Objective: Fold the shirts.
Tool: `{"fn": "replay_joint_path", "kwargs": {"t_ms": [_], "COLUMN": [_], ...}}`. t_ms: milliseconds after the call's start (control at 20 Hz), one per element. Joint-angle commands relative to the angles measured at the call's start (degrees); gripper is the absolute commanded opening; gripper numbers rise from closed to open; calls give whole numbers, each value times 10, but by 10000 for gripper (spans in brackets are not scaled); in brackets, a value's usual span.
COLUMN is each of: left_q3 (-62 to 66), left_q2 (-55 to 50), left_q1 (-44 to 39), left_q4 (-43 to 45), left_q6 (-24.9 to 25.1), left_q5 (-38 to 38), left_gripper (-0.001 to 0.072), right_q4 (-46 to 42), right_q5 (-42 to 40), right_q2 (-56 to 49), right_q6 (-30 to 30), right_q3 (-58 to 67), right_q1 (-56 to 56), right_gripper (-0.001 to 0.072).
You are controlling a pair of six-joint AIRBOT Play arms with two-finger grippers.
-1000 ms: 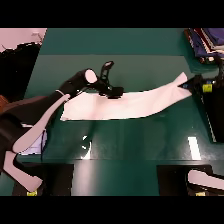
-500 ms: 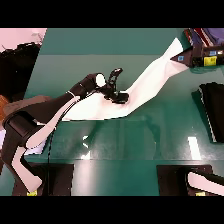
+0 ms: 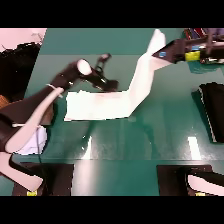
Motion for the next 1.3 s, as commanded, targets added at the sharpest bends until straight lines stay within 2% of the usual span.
{"fn": "replay_joint_path", "kwargs": {"t_ms": [0, 150, 250, 300, 400, 450, 500, 600, 700, 800, 1000, 1150, 1200, 1250], "left_q3": [0, 0, 0, 0, 0, 0, 0, 0, 0, 0, 0, -7, -8, -8], "left_q2": [91, 170, 211, 227, 246, 250, 252, 251, 251, 251, 251, 251, 251, 251], "left_q1": [95, 176, 218, 236, 260, 266, 266, 266, 265, 265, 265, 265, 265, 264], "left_q4": [42, 82, 100, 101, 101, 101, 110, 113, 113, 113, 109, 99, 93, 90], "left_q6": [10, 10, 10, 10, 10, 10, 10, 13, 21, 21, 21, 21, 21, 21], "left_q5": [-34, -52, -57, -59, -71, -80, -91, -112, -114, -121, -131, -130, -127, -123], "left_gripper": [25, 25, 25, 25, 25, 25, 25, 25, 25, 25, 25, 25, 25, 25], "right_q4": [5, 5, 3, 1, -1, -1, -2, -2, -21, -82, -151, -135, -113, -89], "right_q5": [-80, -201, -237, -237, -231, -216, -184, -99, -32, -12, -42, -112, -131, -139], "right_q2": [-43, -107, -172, -210, -272, -294, -309, -318, -305, -268, -161, -97, -88, -88], "right_q6": [-12, -25, -26, -27, -40, -40, -40, -38, -28, -5, 23, 61, 61, 60], "right_q3": [2, 3, 37, 73, 140, 166, 189, 214, 198, 128, -82, -229, -267, -292], "right_q1": [114, 238, 307, 334, 367, 372, 370, 348, 312, 270, 165, 81, 58, 43], "right_gripper": [17, 17, 43, 191, 598, 682, 677, 539, 540, 527, 509, 512, 588, 629]}}
